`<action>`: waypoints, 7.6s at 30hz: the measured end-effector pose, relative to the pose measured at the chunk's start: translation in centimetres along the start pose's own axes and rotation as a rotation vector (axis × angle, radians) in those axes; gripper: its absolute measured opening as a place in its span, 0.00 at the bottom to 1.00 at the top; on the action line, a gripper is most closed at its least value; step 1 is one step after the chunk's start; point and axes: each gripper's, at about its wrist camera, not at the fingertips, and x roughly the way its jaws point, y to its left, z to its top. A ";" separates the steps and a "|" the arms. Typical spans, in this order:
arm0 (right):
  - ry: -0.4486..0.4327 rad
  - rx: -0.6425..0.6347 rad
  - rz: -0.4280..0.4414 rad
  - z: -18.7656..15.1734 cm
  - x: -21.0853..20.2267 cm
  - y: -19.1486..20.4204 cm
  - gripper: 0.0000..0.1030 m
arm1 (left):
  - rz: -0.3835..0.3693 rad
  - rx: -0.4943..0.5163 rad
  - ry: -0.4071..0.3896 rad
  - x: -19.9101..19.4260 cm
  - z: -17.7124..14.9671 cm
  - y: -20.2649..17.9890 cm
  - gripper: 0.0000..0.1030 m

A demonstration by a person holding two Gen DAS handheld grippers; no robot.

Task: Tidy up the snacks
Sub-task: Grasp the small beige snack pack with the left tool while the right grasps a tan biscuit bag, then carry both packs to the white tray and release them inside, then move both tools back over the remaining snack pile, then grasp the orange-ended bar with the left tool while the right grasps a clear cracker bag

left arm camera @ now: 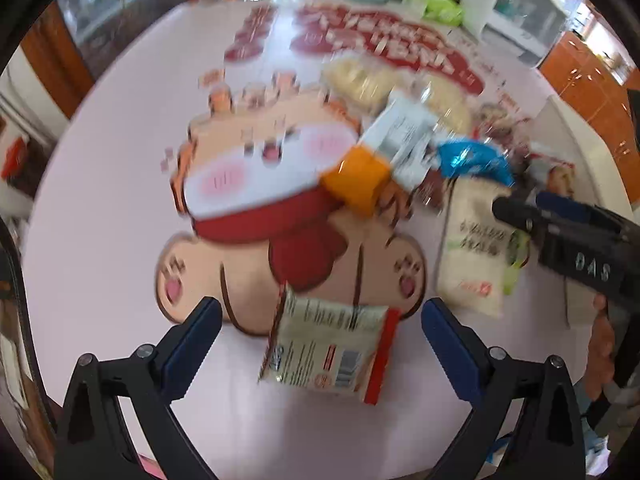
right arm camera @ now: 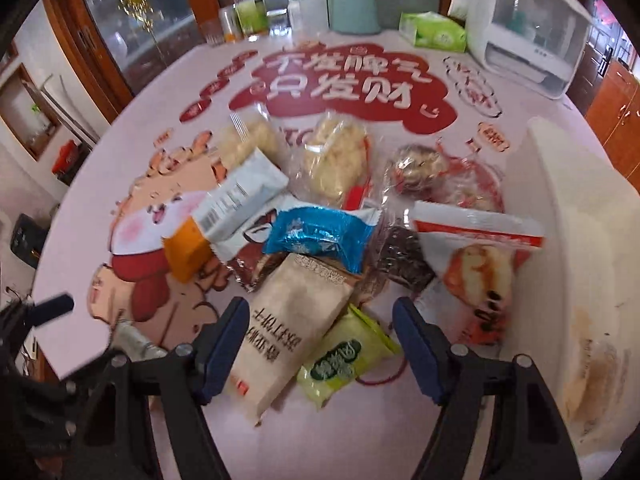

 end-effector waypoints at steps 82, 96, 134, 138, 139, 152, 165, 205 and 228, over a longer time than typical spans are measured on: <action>-0.359 0.289 -0.160 -6.2 -23.6 -24.9 0.13 | -0.112 0.423 -0.333 -11.9 4.2 -38.4 0.84; -0.398 0.243 -0.175 -5.9 -24.3 -23.3 0.52 | -0.056 0.273 -0.343 -13.0 4.5 -34.5 0.98; -0.402 0.183 -0.058 -5.2 -24.3 -20.2 0.53 | 0.107 0.231 -0.452 -16.8 3.0 -30.9 0.98; -0.397 0.152 -0.036 -5.0 -24.0 -19.4 0.53 | 0.133 0.203 -0.454 -17.1 2.7 -29.8 0.98; -0.396 0.143 -0.029 -4.9 -23.9 -19.1 0.53 | 0.138 0.199 -0.455 -17.2 2.6 -29.5 0.98; -0.366 0.018 0.094 -2.2 -21.9 -13.6 0.53 | 0.280 0.049 -0.426 -17.7 1.2 -21.8 0.98; -0.261 -0.015 0.158 2.2 -16.6 -8.7 0.52 | 0.352 -0.068 -0.313 -14.7 2.1 -9.7 0.98; 0.200 -0.073 -0.084 15.5 10.8 -0.6 0.74 | -0.071 0.148 0.083 9.6 14.8 -4.4 0.72; -0.038 0.039 0.234 14.7 0.3 -1.5 0.56 | -0.056 0.087 -0.109 0.0 13.4 -4.7 0.32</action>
